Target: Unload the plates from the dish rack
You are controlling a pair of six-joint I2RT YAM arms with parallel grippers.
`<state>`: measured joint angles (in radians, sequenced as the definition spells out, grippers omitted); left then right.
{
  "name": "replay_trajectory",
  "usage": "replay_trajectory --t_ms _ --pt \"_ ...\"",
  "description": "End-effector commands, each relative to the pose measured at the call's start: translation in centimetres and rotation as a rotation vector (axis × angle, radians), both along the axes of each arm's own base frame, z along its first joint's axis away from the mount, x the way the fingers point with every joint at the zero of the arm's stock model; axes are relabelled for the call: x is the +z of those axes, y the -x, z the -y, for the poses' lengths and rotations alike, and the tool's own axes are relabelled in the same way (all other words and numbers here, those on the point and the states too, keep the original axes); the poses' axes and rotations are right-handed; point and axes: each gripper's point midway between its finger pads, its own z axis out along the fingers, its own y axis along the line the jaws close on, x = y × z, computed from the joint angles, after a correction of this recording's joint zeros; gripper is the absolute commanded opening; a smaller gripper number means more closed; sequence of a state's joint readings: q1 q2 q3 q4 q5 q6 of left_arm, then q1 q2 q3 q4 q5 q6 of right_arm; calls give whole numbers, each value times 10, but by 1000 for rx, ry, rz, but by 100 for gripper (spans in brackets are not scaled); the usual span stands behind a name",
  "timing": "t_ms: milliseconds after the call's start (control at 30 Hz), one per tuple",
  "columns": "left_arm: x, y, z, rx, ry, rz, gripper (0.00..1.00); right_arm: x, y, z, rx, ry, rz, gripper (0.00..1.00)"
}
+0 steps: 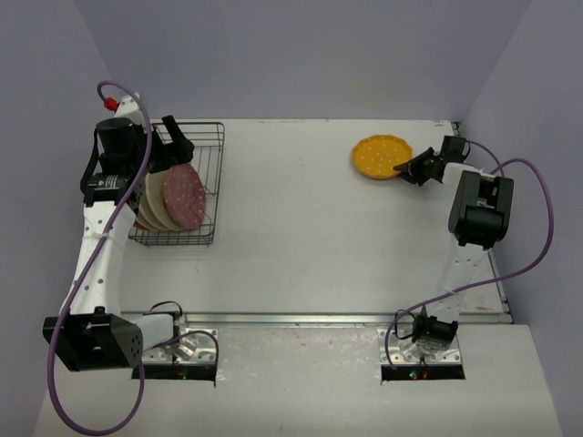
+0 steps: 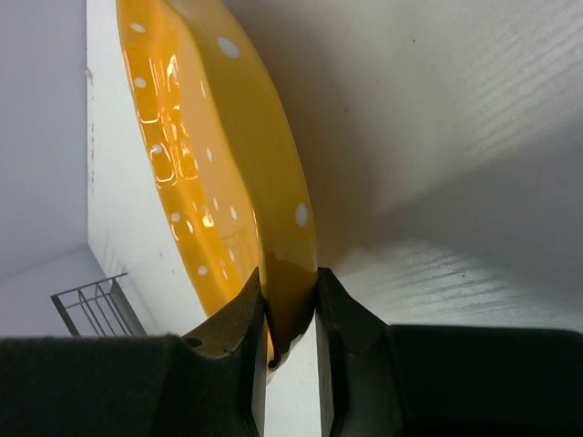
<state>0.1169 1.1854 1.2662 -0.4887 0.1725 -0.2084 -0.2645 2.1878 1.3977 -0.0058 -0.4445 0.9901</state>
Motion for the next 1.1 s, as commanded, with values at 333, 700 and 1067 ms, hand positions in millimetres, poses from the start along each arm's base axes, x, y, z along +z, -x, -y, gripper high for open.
replay_trajectory --t_ms 333,700,1067 --pt "-6 3 -28 145 -74 -53 100 13 -8 43 -55 258 -91 55" --pt "-40 9 -28 -26 -234 -278 87 83 -2 38 131 481 52 76" --pt "-107 13 -40 -45 -283 -498 65 178 49 -4 344 668 341 97"
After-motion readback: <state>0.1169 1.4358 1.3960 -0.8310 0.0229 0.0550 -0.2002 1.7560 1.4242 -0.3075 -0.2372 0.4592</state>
